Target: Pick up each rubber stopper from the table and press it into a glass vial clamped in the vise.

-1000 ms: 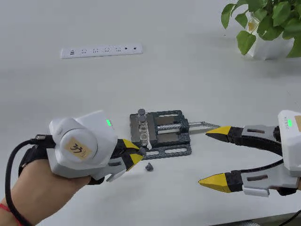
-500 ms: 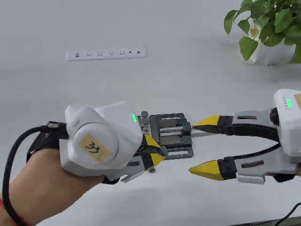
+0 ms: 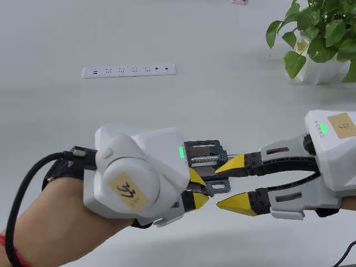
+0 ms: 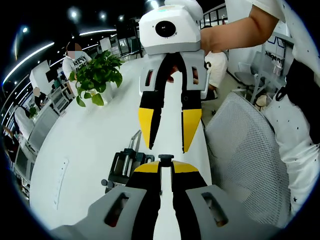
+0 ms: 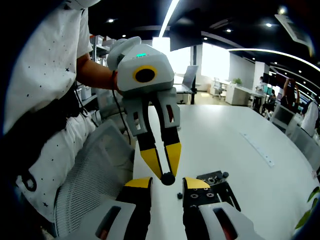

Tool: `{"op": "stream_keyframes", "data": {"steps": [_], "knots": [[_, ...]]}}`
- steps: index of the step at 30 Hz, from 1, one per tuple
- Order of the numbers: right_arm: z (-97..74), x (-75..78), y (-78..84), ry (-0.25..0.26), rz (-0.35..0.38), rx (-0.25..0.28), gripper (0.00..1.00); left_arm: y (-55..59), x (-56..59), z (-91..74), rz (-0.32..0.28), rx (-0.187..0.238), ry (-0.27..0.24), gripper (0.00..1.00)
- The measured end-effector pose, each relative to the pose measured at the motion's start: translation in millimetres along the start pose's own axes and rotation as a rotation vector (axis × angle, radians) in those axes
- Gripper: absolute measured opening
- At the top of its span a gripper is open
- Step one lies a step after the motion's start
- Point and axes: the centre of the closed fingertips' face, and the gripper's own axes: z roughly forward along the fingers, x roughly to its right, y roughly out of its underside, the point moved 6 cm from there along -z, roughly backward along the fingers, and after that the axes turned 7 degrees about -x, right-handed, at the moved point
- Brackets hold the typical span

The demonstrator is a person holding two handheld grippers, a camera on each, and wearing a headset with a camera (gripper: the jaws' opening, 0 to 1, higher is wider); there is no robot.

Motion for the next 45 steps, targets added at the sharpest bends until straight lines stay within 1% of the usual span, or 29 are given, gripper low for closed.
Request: {"op": "stream_keyframes", "data": {"steps": [6,14,22,37,45], "knots": [[0.8,-0.3,0.6,-0.013,-0.021,-0.011,0.13,-2.7,2.2,-0.3,0.011,0.004,0.007,0.03],[1.0,-1.3,2.2,-0.025,-0.032,-0.022,0.08,-3.7,4.1,-0.3,0.017,0.005,0.012,0.03],[1.6,-2.2,3.1,-0.032,-0.031,-0.027,0.07,-5.4,4.2,-1.2,0.023,0.008,0.012,0.03],[1.5,-2.9,3.3,-0.036,-0.033,-0.032,0.07,-4.7,4.2,-0.6,0.023,0.006,0.022,0.03],[1.2,-3.7,3.4,-0.039,-0.041,-0.032,0.07,-4.6,4.9,-0.9,0.015,0.009,0.030,0.03]]}}
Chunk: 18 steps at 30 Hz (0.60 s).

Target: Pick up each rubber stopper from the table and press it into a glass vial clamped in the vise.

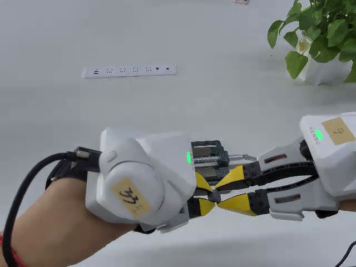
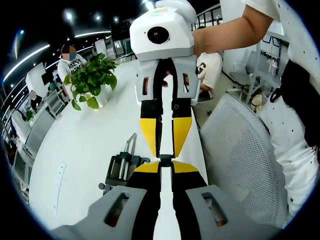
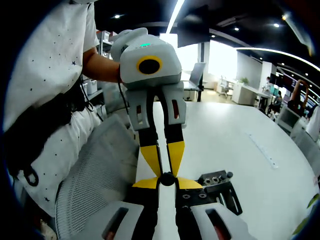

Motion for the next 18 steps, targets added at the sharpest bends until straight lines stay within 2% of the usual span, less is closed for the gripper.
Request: {"op": "stream_keyframes", "data": {"steps": [7,18], "knots": [[-0.4,0.3,-1.1,0.002,0.002,0.007,0.06,0.6,-1.1,-1.0,-0.020,0.005,0.006,0.03],[-0.4,-0.6,-2.4,-0.006,-0.001,0.008,0.05,1.0,-0.8,-1.9,-0.019,0.018,0.021,0.03]]}}
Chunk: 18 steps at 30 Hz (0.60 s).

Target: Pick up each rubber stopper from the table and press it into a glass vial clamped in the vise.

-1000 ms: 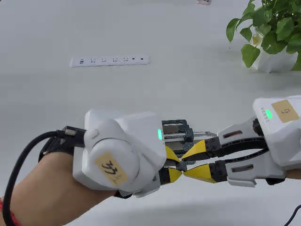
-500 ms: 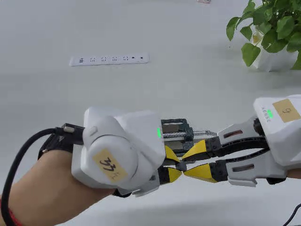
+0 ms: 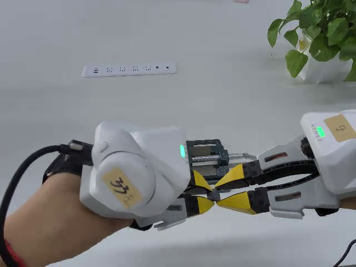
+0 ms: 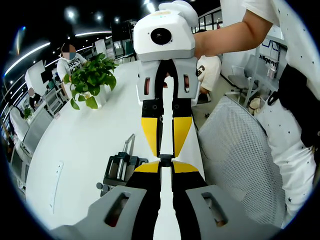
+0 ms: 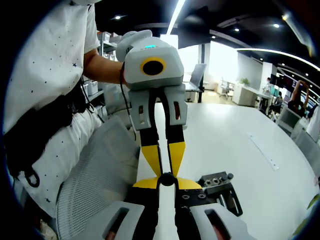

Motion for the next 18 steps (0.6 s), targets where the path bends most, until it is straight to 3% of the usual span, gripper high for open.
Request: {"op": "stream_keyframes", "data": {"steps": [18], "knots": [[5.8,-1.5,-0.8,-0.012,-0.001,-0.027,0.05,5.7,2.4,-0.4,-0.018,0.023,-0.002,0.04]]}}
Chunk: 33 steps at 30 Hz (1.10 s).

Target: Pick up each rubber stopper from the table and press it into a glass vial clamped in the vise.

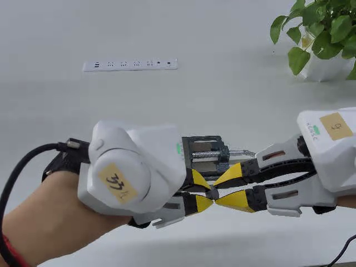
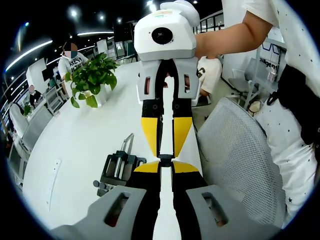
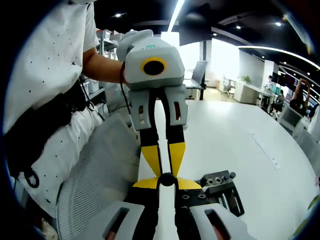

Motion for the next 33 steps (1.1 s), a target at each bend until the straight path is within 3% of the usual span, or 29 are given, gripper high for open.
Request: {"op": "stream_keyframes", "data": {"steps": [15,23,33], "knots": [[2.5,3.5,-3.0,-0.016,0.010,-0.023,0.05,4.7,2.8,0.2,-0.041,0.054,-0.020,0.10],[3.3,5.8,-5.8,-0.023,0.011,-0.034,0.05,15.7,-0.3,-5.6,-0.084,0.079,-0.039,0.11],[1.1,19.7,-10.5,0.009,0.028,-0.052,0.05,32.4,-7.9,-16.3,-0.165,0.108,-0.096,0.16]]}}
